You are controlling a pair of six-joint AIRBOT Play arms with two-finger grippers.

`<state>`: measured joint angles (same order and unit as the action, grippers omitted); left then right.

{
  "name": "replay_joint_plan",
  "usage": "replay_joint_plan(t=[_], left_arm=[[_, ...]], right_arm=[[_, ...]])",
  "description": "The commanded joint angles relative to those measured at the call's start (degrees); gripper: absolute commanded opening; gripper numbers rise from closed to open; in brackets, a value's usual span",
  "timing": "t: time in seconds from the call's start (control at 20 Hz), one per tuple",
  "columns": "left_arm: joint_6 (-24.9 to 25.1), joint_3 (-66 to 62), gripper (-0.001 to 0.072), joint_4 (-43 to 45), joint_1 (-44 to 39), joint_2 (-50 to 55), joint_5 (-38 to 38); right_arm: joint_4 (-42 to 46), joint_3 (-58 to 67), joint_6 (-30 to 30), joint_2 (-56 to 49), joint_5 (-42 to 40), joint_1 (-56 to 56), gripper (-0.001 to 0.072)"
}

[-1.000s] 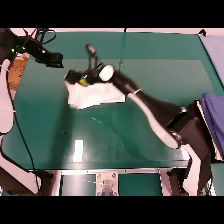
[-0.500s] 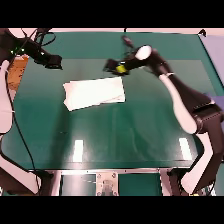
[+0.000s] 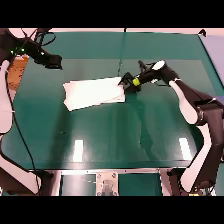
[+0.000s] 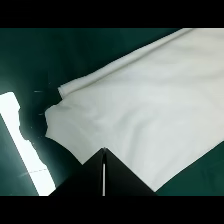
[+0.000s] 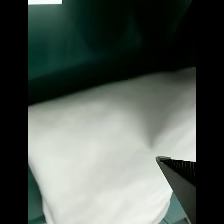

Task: Fold the shirts.

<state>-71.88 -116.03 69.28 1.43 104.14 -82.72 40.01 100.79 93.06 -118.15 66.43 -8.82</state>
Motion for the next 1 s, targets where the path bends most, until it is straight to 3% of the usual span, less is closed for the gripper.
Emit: replay_joint_plan(t=[0.0,0.05,0.15,0.2,0.4,0.55,0.95], left_arm=[[-0.1,0.0,0.0024,0.2,0.0,0.0,-0.9],[-0.1,0.0,0.0024,0.5,0.0,0.0,-0.9],[-1.0,0.0,0.0024,1.9,0.0,0.0,-0.9],[-1.8,0.0,0.0024,2.8,0.0,0.0,-0.9],[-3.1,0.0,0.0024,3.8,0.0,0.0,-3.3],[-3.8,0.0,0.0024,3.8,0.0,0.0,-5.2],[-6.3,0.0,0.0024,3.8,0.0,0.0,-5.9]], right_arm=[[-9.6,-0.7,-4.0,-2.8,-1.9,-3.8,0.0609],[-10.4,-0.1,-4.2,-2.8,-3.0,-4.8,0.0594],[-11.5,2.5,-4.2,-2.8,-3.3,-5.5,0.005],[-11.5,4.7,-4.2,-2.5,-2.1,-5.1,0.0017],[-11.0,10.6,-3.3,4.7,2.6,0.9,0.0016],[-5.0,10.9,-0.2,15.1,5.0,9.3,0.0016],[10.5,10.9,5.4,34.2,14.4,41.8,0.0016]])
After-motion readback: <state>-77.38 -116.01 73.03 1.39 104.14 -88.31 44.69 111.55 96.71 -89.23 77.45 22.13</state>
